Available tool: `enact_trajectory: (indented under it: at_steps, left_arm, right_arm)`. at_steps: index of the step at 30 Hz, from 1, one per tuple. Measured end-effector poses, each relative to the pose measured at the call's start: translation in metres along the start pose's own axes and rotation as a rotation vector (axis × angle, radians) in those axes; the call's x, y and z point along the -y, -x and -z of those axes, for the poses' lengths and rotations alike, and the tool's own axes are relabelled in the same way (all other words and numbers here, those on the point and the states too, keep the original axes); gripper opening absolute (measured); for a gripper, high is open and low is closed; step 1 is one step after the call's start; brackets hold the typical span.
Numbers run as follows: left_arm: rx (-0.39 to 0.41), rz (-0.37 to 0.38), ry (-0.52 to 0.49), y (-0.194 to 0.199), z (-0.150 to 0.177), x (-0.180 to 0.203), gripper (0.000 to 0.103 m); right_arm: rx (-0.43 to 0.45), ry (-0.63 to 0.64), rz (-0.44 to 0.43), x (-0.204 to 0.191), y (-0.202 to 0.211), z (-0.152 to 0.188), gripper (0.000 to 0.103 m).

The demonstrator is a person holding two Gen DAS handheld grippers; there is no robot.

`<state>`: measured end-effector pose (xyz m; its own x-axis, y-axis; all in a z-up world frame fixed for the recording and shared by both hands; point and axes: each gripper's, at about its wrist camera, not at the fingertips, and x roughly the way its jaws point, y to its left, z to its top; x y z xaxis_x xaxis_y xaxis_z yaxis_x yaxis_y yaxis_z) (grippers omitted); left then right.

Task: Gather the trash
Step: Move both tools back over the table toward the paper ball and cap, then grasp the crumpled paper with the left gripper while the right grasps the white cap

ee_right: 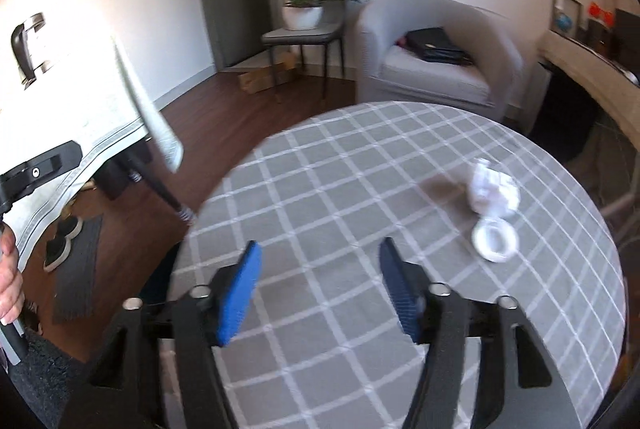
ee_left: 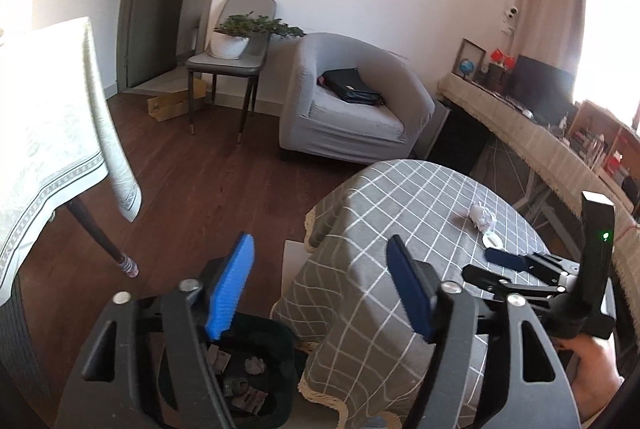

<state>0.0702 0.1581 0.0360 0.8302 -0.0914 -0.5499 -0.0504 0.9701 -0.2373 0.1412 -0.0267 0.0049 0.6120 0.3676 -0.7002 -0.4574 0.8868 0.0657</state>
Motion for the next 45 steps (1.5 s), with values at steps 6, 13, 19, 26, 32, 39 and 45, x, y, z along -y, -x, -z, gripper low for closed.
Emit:
enact_trajectory:
  at_steps: [6, 13, 19, 26, 32, 39, 45]
  left_arm:
    - [-0.033, -0.021, -0.052, -0.025, -0.001, 0.025, 0.082]
    - [-0.050, -0.021, -0.100, -0.050, -0.009, 0.057, 0.089]
    - [-0.049, 0.017, -0.126, -0.077, -0.029, 0.091, 0.091]
    - [-0.061, 0.068, -0.155, -0.107, -0.042, 0.125, 0.093]
    - [-0.088, 0.092, -0.182, -0.125, -0.037, 0.143, 0.093]
    - [-0.126, 0.117, -0.218, -0.140, -0.030, 0.169, 0.093]
    - [-0.168, 0.126, -0.296, -0.158, -0.015, 0.201, 0.093]
  right_arm:
    - [-0.020, -0.062, 0.054, 0.044, 0.007, 0.010, 0.070]
    - [-0.033, -0.083, 0.101, 0.081, 0.006, 0.008, 0.075]
    - [-0.067, -0.091, 0.109, 0.102, -0.015, 0.003, 0.075]
    - [-0.094, -0.092, 0.131, 0.111, -0.035, 0.001, 0.065]
    - [-0.104, -0.104, 0.138, 0.119, -0.043, 0.003, 0.055]
    - [-0.084, -0.135, 0.101, 0.130, -0.036, 0.001, 0.040]
    - [-0.064, -0.175, 0.088, 0.151, -0.028, 0.010, 0.040]
